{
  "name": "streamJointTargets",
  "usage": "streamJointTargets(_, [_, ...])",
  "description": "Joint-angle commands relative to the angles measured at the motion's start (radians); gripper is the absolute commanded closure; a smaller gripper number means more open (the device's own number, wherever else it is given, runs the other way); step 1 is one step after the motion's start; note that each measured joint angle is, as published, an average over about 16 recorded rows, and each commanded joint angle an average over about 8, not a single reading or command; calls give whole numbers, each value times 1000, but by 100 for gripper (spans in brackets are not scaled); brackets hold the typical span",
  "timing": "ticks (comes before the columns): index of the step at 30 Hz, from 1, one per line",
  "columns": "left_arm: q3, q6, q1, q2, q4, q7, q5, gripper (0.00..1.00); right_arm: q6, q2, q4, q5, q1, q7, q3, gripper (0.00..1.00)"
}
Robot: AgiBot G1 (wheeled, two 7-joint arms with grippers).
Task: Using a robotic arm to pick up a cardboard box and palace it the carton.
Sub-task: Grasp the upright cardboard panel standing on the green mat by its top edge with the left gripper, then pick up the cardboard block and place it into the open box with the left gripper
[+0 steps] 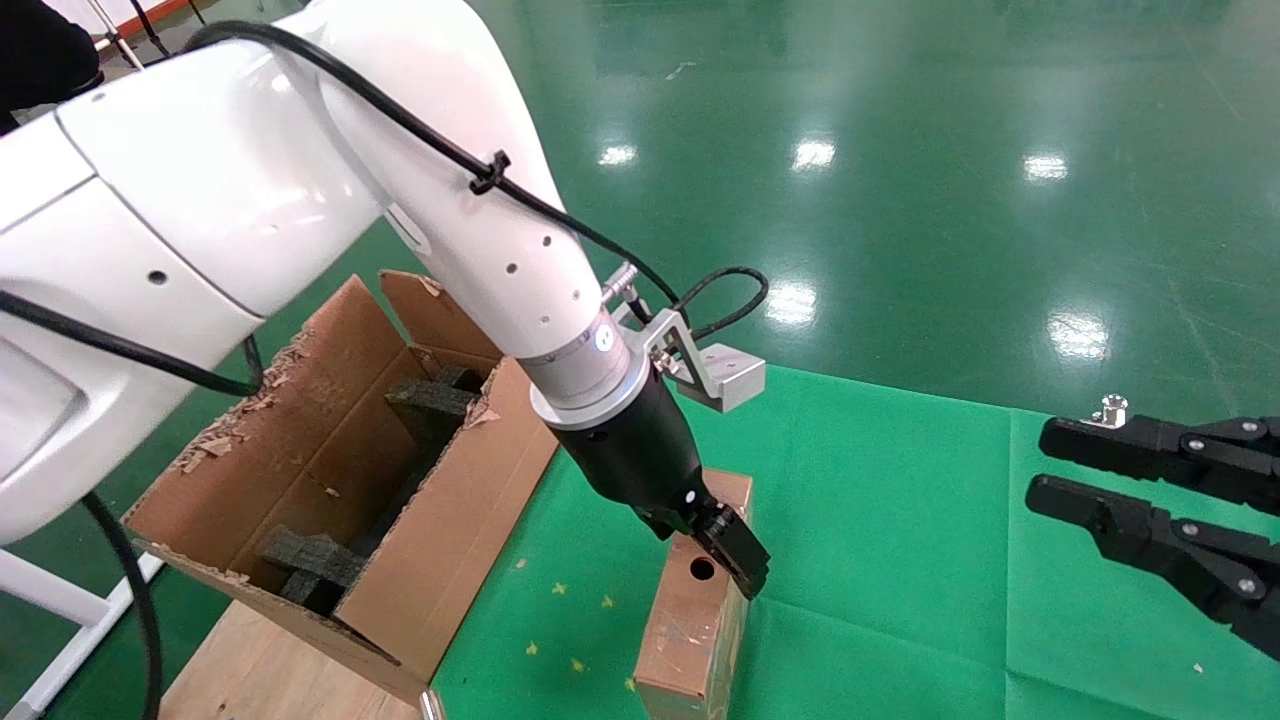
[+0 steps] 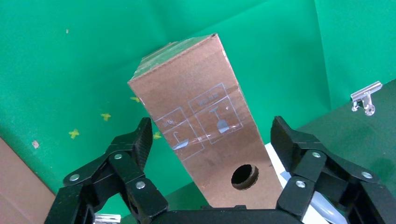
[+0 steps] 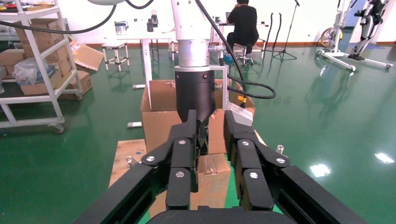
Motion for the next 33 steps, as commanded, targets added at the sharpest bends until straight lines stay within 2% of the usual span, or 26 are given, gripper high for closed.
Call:
streamJointTargets(1, [-1,0,1,0,0,-1,0,100,0,0,0,0,0,0,0,0])
streamJointTargets(19, [-4,-5,-5,-23,-2,0,3,100,0,0,0,0,0,0,0,0])
streamJointTargets(24, [-20,-14,-41,-103,-19,23,-2,100,0,0,0,0,0,0,0,0])
streamJointTargets(33, [-125,-63,-198,-331,-66,141,-15,100,0,0,0,0,0,0,0,0])
